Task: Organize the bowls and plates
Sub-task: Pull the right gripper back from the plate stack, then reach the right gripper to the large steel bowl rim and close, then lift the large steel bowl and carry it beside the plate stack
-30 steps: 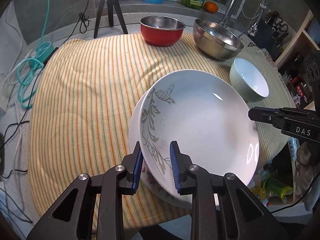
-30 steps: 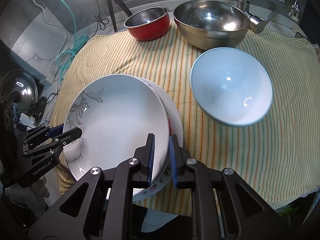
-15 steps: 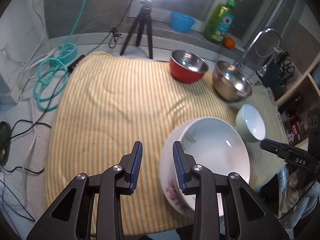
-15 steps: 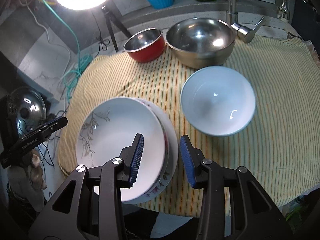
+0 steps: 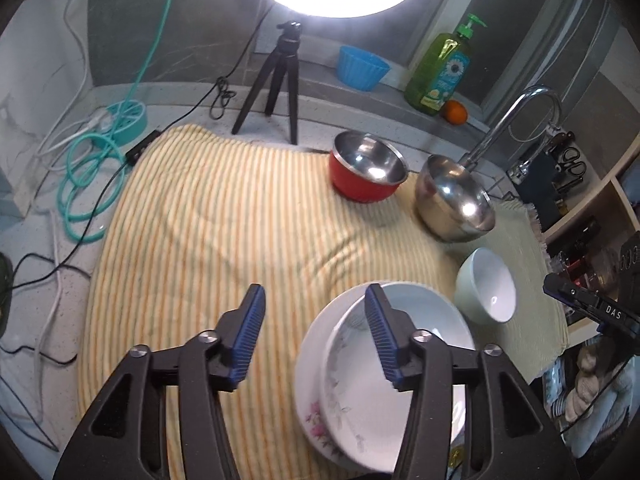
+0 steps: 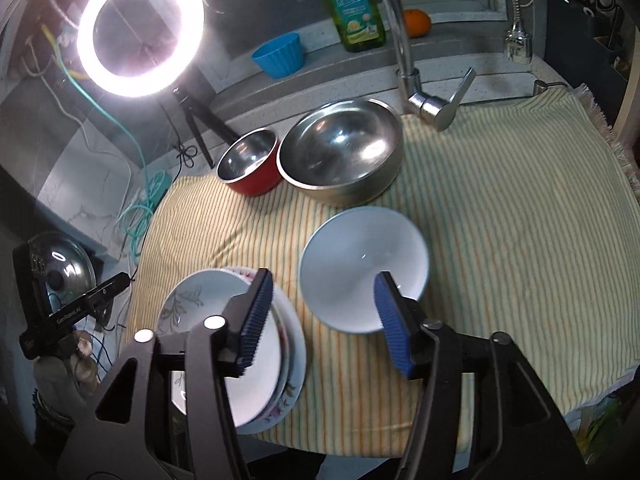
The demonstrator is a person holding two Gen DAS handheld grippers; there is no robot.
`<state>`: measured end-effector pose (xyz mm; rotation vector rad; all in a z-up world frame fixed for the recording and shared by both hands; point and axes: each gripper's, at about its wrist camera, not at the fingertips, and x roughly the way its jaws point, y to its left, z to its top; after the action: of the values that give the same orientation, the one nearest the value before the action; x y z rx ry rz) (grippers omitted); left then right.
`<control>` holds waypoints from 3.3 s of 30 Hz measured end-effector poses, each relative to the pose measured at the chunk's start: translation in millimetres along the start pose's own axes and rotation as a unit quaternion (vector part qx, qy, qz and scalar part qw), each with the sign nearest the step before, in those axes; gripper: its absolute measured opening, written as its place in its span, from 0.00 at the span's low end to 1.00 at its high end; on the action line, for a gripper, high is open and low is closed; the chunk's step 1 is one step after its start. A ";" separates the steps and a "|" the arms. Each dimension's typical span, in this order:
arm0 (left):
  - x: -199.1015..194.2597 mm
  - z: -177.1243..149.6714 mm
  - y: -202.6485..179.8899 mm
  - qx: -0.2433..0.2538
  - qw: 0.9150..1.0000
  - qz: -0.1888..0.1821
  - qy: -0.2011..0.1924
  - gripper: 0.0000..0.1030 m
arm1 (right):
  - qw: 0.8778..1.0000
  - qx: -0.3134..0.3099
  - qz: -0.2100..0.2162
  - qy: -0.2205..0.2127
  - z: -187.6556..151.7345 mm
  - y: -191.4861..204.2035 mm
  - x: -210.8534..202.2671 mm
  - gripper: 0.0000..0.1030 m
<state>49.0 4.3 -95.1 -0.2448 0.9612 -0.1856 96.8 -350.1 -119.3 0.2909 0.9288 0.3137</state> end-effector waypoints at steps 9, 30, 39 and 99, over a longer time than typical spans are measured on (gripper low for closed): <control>23.7 25.1 -43.5 0.012 0.999 -0.040 0.005 0.68 | 1.000 0.009 0.007 -0.015 38.3 -36.8 0.2 0.80; 127.3 74.1 -112.6 -0.022 0.994 -0.092 0.059 0.66 | 0.999 0.004 0.032 0.042 110.7 -77.6 80.9 0.80; 154.3 78.9 -110.7 -0.055 0.990 -0.103 0.084 0.48 | 0.995 0.024 0.056 0.076 120.9 -82.0 119.4 0.60; 7.7 42.7 6.0 -0.079 0.996 -0.040 -0.001 0.20 | 0.980 -0.101 0.128 0.117 56.6 121.5 105.5 0.22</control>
<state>89.0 13.3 -79.5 -0.4287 0.9656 -0.1837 185.3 -204.3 -118.9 0.1887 1.0824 0.6868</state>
